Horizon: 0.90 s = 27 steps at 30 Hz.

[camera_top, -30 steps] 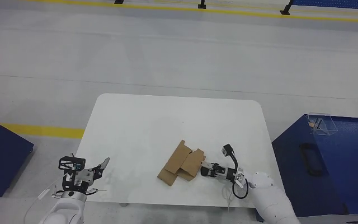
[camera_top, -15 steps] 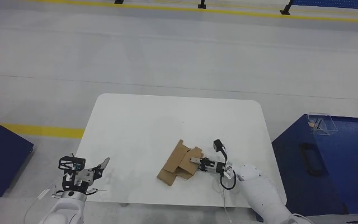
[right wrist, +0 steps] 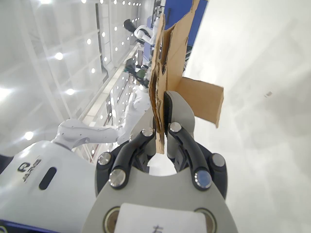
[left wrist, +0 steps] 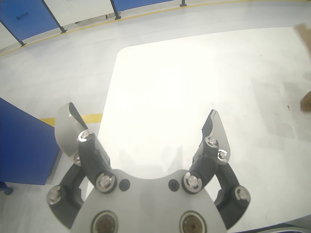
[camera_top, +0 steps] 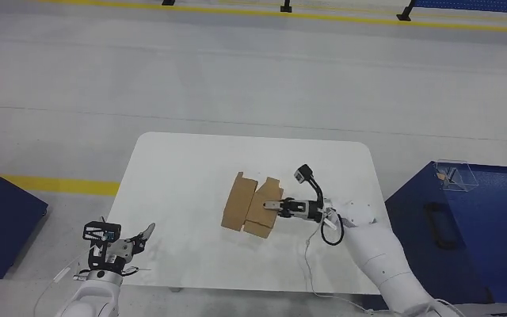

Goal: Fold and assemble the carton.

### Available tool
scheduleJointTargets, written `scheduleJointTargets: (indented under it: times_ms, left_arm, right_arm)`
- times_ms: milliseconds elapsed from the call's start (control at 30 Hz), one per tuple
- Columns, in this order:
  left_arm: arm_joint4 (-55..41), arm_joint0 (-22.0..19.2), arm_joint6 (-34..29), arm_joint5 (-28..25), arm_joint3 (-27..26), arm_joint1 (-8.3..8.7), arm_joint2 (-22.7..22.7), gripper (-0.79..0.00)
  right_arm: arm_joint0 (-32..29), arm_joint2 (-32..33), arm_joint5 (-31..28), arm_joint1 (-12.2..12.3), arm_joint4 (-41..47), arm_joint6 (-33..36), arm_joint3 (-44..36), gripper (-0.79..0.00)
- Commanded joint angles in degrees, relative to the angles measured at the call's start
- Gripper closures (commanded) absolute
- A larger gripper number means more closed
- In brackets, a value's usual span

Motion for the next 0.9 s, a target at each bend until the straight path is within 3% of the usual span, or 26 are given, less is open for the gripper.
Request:
scheduleJointTargets:
  times_ms: [0, 167, 367, 600, 867]
  left_arm:
    - [0.0, 0.0, 0.0, 0.0, 0.0, 0.00, 0.0, -0.785]
    - [0.0, 0.0, 0.0, 0.0, 0.0, 0.00, 0.0, -0.785]
    - [0.0, 0.0, 0.0, 0.0, 0.0, 0.00, 0.0, -0.785]
    - [0.0, 0.0, 0.0, 0.0, 0.0, 0.00, 0.0, -0.785]
    - [0.0, 0.0, 0.0, 0.0, 0.0, 0.00, 0.0, -0.785]
  right_arm:
    - [-2.6, 4.3, 2.1, 2.0, -0.2, 2.1, -12.2, 0.000]
    - [-8.0, 11.9, 7.9, 4.7, 3.9, 7.8, -31.4, 0.000]
    - [-9.4, 16.8, 12.0, 5.9, 5.7, 8.2, -44.3, 0.000]
    - [-9.5, 18.0, 16.4, 6.4, 5.5, 4.4, -49.8, 0.000]
    - [-9.5, 18.0, 16.4, 6.4, 5.5, 4.4, -49.8, 0.000]
